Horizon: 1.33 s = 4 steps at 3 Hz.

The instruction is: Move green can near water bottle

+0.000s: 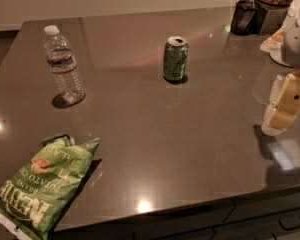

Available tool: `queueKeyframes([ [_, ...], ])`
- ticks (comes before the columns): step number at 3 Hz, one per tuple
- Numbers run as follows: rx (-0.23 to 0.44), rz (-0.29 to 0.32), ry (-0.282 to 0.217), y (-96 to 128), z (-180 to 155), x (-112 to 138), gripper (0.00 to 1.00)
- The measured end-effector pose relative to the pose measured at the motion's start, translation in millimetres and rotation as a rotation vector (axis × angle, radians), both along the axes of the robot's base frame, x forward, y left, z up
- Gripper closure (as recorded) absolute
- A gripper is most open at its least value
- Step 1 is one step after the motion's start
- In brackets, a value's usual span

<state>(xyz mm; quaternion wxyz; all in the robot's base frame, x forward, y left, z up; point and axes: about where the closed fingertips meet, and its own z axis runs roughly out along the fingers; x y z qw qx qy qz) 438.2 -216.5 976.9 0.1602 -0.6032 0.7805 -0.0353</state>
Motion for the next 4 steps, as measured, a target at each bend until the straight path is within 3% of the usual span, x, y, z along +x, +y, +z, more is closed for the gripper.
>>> queueKeyframes([
  [2, 0.014, -0.015, -0.007, 5.2, 0.1, 11.4, 0.00],
  [3, 0.055, -0.045, -0.025, 14.5, -1.0, 37.3, 0.00],
  [4, 0.129, -0.132, -0.061, 23.5, -4.9, 80.0, 0.00],
])
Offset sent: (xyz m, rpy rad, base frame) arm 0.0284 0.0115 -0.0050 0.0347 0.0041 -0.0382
